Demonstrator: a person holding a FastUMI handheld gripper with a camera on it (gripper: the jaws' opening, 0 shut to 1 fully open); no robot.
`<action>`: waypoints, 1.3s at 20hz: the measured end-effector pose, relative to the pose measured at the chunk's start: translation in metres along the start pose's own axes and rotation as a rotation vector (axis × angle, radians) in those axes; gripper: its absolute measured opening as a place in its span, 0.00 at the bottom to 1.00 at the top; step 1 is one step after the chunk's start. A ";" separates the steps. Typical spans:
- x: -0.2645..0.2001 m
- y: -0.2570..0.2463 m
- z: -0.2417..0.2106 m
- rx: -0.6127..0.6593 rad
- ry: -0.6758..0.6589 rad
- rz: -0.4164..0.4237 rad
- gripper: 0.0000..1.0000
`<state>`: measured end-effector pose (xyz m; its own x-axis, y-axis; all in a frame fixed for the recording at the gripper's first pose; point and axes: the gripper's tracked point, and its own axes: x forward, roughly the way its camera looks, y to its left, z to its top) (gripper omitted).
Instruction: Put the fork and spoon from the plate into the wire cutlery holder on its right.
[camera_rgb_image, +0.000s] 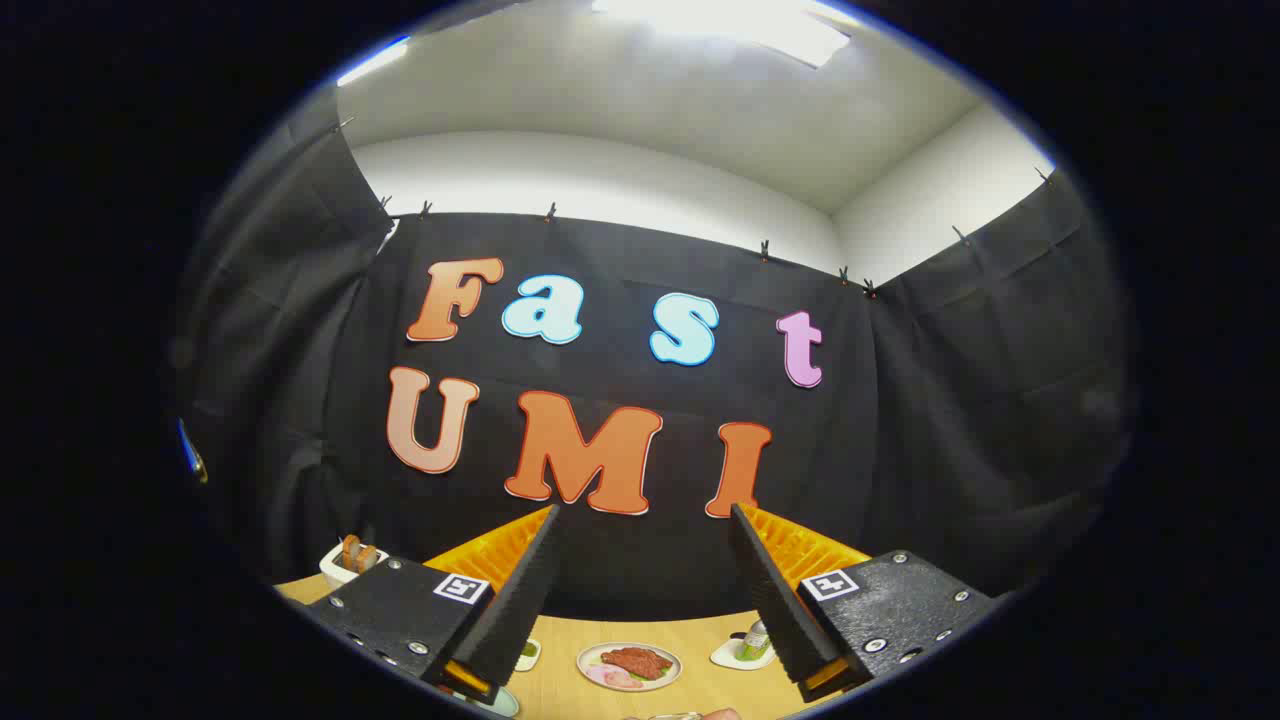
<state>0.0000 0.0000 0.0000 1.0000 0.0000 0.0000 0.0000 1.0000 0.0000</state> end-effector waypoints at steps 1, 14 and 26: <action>0.001 0.007 0.003 0.002 -0.003 0.012 0.97; 0.015 0.017 -0.009 0.114 0.065 0.183 0.97; 0.009 0.045 -0.073 0.162 0.296 0.355 0.97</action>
<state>0.0089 0.0446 -0.0728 0.8954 0.3644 -0.2558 -0.3174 0.9254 0.2070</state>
